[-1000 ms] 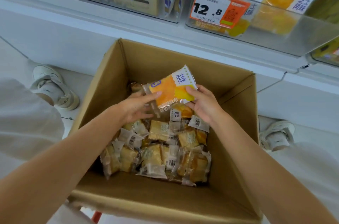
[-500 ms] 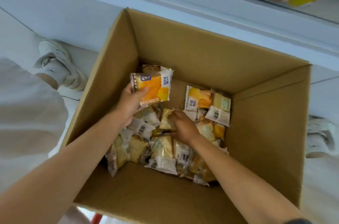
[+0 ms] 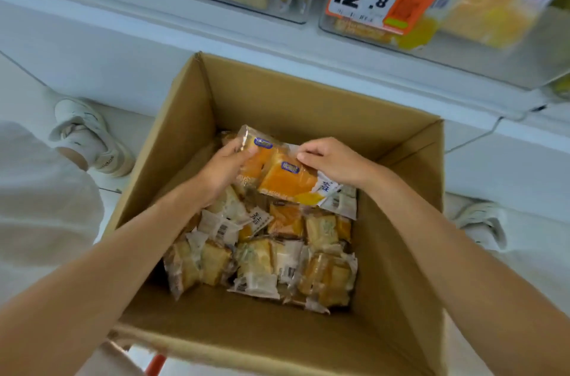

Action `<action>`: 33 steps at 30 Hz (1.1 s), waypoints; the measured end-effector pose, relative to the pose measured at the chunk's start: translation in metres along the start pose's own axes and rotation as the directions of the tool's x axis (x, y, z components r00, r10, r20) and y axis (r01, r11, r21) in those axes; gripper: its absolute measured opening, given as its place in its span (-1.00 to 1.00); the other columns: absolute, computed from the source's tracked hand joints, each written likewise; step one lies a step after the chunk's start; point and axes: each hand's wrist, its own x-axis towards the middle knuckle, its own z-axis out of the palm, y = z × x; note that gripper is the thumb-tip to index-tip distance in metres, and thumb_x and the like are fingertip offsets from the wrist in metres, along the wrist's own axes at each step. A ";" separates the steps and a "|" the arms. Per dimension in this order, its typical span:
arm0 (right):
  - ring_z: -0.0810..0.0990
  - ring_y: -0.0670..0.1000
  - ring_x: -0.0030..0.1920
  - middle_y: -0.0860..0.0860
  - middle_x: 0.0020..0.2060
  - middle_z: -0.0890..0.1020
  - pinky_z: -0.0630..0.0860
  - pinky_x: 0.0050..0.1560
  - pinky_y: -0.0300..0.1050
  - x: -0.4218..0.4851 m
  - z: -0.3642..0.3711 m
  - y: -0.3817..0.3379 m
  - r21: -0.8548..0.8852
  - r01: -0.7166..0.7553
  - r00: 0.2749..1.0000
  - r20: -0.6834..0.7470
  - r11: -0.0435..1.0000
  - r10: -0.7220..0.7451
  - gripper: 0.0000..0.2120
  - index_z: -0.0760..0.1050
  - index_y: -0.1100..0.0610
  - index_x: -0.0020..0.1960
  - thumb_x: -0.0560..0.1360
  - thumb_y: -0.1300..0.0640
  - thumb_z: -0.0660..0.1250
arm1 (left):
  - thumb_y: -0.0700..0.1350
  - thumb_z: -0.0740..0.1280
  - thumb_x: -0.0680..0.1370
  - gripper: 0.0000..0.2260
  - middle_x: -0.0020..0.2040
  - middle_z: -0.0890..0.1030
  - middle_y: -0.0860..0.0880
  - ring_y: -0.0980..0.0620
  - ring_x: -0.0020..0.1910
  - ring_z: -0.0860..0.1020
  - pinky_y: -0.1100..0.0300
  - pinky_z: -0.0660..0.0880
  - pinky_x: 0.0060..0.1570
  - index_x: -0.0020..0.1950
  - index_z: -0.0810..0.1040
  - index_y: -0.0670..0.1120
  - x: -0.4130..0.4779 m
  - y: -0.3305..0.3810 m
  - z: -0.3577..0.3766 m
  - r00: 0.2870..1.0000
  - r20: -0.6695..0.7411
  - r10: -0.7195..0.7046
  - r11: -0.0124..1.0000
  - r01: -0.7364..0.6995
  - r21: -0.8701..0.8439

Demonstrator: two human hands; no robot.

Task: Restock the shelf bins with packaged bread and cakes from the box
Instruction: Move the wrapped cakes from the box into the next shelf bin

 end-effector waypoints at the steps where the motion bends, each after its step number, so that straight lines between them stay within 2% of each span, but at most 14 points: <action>1: 0.57 -0.07 -0.18 -0.10 -0.20 0.64 0.46 -0.12 -0.14 -0.010 -0.015 -0.019 -0.074 0.022 1.000 -0.016 0.997 -0.023 -0.78 0.64 0.09 -0.02 0.63 0.16 0.21 | 0.28 0.30 0.52 -0.57 0.12 0.65 -0.03 -0.07 0.15 0.59 -0.01 0.51 0.14 0.23 0.52 0.00 -0.007 0.011 0.006 0.997 0.077 0.015 0.999 -0.018 0.038; 3: 0.54 -0.07 -0.24 -0.08 -0.25 0.60 0.43 -0.13 -0.11 -0.028 -0.037 -0.049 -0.192 0.048 0.995 -0.079 0.980 -0.065 -0.77 0.63 0.08 -0.08 0.63 0.17 0.21 | 0.44 0.39 0.30 -0.36 0.13 0.66 -0.02 -0.02 0.12 0.63 -0.01 0.53 0.14 0.21 0.52 0.05 -0.025 0.036 0.022 0.982 0.168 0.083 0.988 -0.104 0.118; 6: 0.59 -0.02 0.00 0.00 0.00 0.65 0.50 0.10 -0.02 -0.059 -0.062 -0.081 -0.169 0.063 0.970 -0.221 0.984 -0.100 -0.78 0.61 0.13 0.12 0.61 0.05 0.26 | 0.18 0.57 0.27 -0.46 -0.01 0.71 -0.02 0.03 -0.03 0.68 0.03 0.58 0.06 0.14 0.57 -0.03 -0.048 0.070 0.042 0.959 0.166 0.231 0.964 -0.249 0.098; 8: 0.43 -0.06 0.33 -0.03 0.36 0.46 0.39 0.27 -0.14 -0.083 -0.082 -0.096 -0.126 0.049 0.970 -0.229 0.991 -0.077 -0.51 0.43 0.00 0.39 0.51 -0.13 0.37 | 0.20 0.56 0.31 -0.47 0.01 0.72 -0.01 0.01 0.01 0.68 0.01 0.56 0.14 0.16 0.59 -0.04 -0.063 0.094 0.048 0.942 0.183 0.280 0.948 -0.301 0.099; 10: 0.27 -0.09 0.45 -0.11 0.49 0.27 0.27 0.30 -0.21 -0.104 -0.101 -0.107 -0.186 -0.016 0.987 -0.159 0.982 -0.013 -0.18 0.18 -0.11 0.53 0.38 -0.22 0.46 | 0.27 0.52 0.28 -0.41 0.03 0.71 -0.02 -0.02 0.05 0.67 -0.04 0.53 0.21 0.19 0.58 -0.02 -0.076 0.116 0.054 0.931 0.224 0.289 0.945 -0.314 0.086; 13: 0.43 -0.05 0.32 -0.08 0.36 0.45 0.38 0.18 -0.23 -0.129 -0.125 -0.115 -0.328 -0.099 0.984 -0.171 0.940 0.044 -0.17 0.30 -0.01 0.48 0.32 -0.21 0.53 | 0.24 0.46 0.30 -0.52 -0.03 0.71 0.02 0.05 0.00 0.68 0.09 0.56 0.13 0.13 0.57 0.04 -0.092 0.153 0.070 0.905 0.277 0.322 0.921 -0.368 0.131; 16: 0.50 -0.11 -0.02 -0.18 -0.03 0.53 0.38 -0.11 -0.26 -0.159 -0.159 -0.128 -0.394 -0.064 0.941 -0.331 0.917 -0.077 -0.51 0.54 0.03 0.19 0.34 -0.10 0.56 | 0.07 0.42 0.49 -0.86 -0.12 0.67 0.14 0.29 -0.20 0.65 0.38 0.53 -0.15 0.01 0.56 0.10 -0.098 0.201 0.094 0.844 0.284 0.454 0.840 -0.512 0.178; 19: 0.54 -0.02 0.17 -0.06 0.17 0.59 0.47 0.16 -0.07 -0.188 -0.207 -0.138 -0.516 -0.116 0.800 -0.554 0.849 -0.228 -0.41 0.53 0.04 0.29 0.32 -0.11 0.57 | 0.02 0.42 0.53 -0.91 -0.13 0.66 0.04 0.19 -0.19 0.64 0.27 0.54 -0.12 -0.04 0.59 0.05 -0.097 0.258 0.126 0.732 0.271 0.626 0.715 -0.677 0.176; 21: 0.55 0.04 0.17 -0.01 0.18 0.60 0.46 0.14 -0.09 -0.200 -0.240 -0.140 -0.593 -0.163 0.699 -0.633 0.788 -0.332 -0.42 0.54 0.01 0.28 0.31 -0.12 0.55 | -0.05 0.41 0.54 -0.95 -0.14 0.64 0.02 0.22 -0.22 0.61 0.31 0.54 -0.18 -0.07 0.57 0.03 -0.090 0.293 0.149 0.676 0.262 0.689 0.666 -0.733 0.140; 23: 0.54 0.04 0.17 -0.01 0.18 0.60 0.37 0.04 -0.20 -0.204 -0.268 -0.136 -0.638 -0.211 0.654 -0.655 0.741 -0.378 -0.43 0.53 0.00 0.30 0.33 -0.11 0.54 | -0.07 0.41 0.54 -0.93 -0.08 0.66 0.02 0.20 -0.15 0.64 0.33 0.55 -0.17 0.01 0.59 0.00 -0.077 0.319 0.171 0.650 0.306 0.695 0.650 -0.751 0.120; 26: 0.52 0.04 0.21 -0.03 0.23 0.58 0.37 0.02 -0.17 -0.184 -0.293 -0.111 -0.649 -0.327 0.685 -0.663 0.687 -0.300 -0.41 0.49 -0.02 0.33 0.35 -0.14 0.52 | -0.01 0.45 0.51 -0.81 -0.01 0.68 -0.02 0.01 -0.02 0.64 0.24 0.57 -0.06 0.07 0.63 -0.05 -0.036 0.333 0.188 0.719 0.381 0.581 0.664 -0.690 0.289; 29: 0.49 0.08 0.24 0.02 0.25 0.53 0.47 0.17 -0.02 -0.141 -0.296 -0.068 -0.660 -0.397 0.815 -0.573 0.638 -0.085 -0.37 0.46 -0.01 0.33 0.36 -0.26 0.47 | -0.05 0.53 0.44 -0.66 -0.02 0.62 -0.10 -0.15 0.06 0.58 0.05 0.50 0.10 0.16 0.64 -0.12 0.009 0.326 0.188 0.770 0.411 0.488 0.480 -0.630 0.610; 31: 0.36 0.12 0.37 0.08 0.39 0.39 0.39 0.34 0.08 -0.123 -0.296 -0.045 -0.578 -0.375 0.838 -0.545 0.724 -0.001 -0.23 0.37 0.00 0.42 0.33 -0.32 0.45 | -0.10 0.54 0.41 -0.62 0.11 0.55 -0.08 -0.14 0.15 0.51 -0.03 0.46 0.18 0.21 0.62 -0.04 0.026 0.321 0.187 0.744 0.415 0.524 0.273 -0.608 0.745; 33: 0.14 0.14 0.52 0.09 0.53 0.14 0.25 0.46 0.11 -0.116 -0.300 -0.033 -0.377 -0.348 0.798 -0.599 0.858 0.060 0.02 0.12 -0.04 0.56 0.26 -0.30 0.52 | -0.06 0.54 0.40 -0.50 0.26 0.48 -0.07 -0.13 0.26 0.44 -0.04 0.40 0.25 0.32 0.53 0.05 0.034 0.320 0.187 0.730 0.402 0.553 0.207 -0.588 0.782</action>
